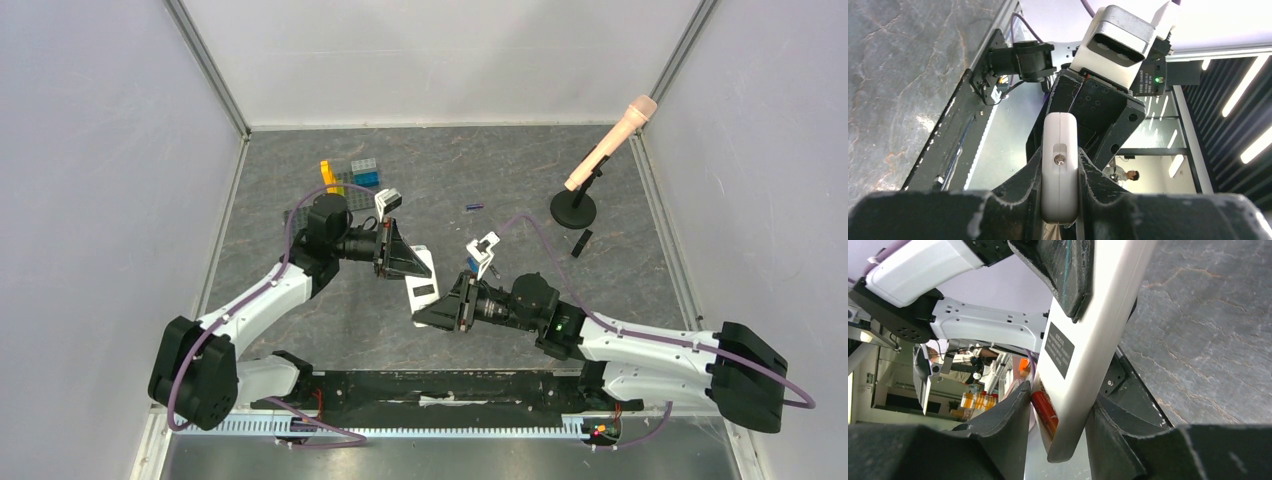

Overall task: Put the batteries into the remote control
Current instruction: Load the battery into the remote control.

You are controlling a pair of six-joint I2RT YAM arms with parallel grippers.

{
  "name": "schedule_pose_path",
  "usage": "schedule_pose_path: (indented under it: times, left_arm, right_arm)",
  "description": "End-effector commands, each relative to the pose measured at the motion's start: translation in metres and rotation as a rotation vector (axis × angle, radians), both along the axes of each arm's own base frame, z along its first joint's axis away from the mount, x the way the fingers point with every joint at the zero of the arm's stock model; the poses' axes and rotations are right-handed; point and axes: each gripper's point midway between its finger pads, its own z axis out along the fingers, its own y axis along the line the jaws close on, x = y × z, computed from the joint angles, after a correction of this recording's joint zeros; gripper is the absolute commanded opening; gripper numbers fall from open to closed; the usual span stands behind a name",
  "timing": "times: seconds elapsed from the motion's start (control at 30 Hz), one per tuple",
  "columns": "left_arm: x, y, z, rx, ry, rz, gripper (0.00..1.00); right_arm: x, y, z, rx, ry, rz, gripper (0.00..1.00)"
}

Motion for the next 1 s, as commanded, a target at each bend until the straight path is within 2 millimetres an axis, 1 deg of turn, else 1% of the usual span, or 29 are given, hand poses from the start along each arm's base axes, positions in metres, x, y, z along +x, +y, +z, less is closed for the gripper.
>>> schedule_pose_path:
  times: [0.0,0.07,0.13,0.2,0.27,0.33,0.4,0.47,0.57,0.67,0.8,0.97]
  left_arm:
    - [-0.003,-0.003,0.023,-0.054,0.032,-0.003,0.02]
    - [-0.003,-0.003,0.023,-0.056,0.027,-0.003,0.02]
    - [-0.004,-0.002,0.023,-0.056,0.024,-0.004,0.02]
    - [-0.004,-0.002,0.022,-0.057,0.015,-0.003,0.02]
    - [-0.004,-0.002,0.022,-0.057,0.011,-0.002,0.02]
    - [-0.003,-0.002,0.022,-0.057,0.006,0.002,0.02]
    - [-0.003,-0.002,0.021,-0.056,0.001,0.005,0.02]
    - [-0.003,-0.002,0.021,-0.055,-0.003,0.009,0.02]
    - [-0.002,-0.003,0.019,-0.053,-0.006,0.014,0.02]
    - [-0.001,-0.003,0.018,-0.052,-0.010,0.015,0.02]
    - [-0.002,-0.002,0.016,-0.050,-0.011,0.015,0.02]
    - [-0.004,-0.001,0.016,-0.051,-0.023,0.012,0.02]
  right_arm:
    - [-0.005,-0.002,0.020,0.079,-0.076,0.014,0.36]
    - [-0.006,-0.003,0.022,0.093,-0.079,0.015,0.32]
    - [-0.006,-0.004,0.024,0.099,-0.079,0.010,0.34]
    - [-0.006,-0.004,0.026,0.106,-0.081,0.011,0.41]
    - [-0.006,-0.007,0.030,0.124,-0.080,0.005,0.52]
    - [-0.005,-0.008,0.033,0.136,-0.076,-0.006,0.66]
    - [-0.005,-0.010,0.036,0.145,-0.075,-0.012,0.72]
    - [-0.005,-0.010,0.040,0.154,-0.073,-0.013,0.74]
    - [-0.006,-0.010,0.040,0.154,-0.062,-0.007,0.72]
    - [-0.007,-0.010,0.039,0.155,-0.046,-0.005,0.67]
    - [-0.006,-0.010,0.036,0.153,-0.023,-0.009,0.52]
    - [-0.005,-0.010,0.034,0.154,0.000,-0.018,0.49]
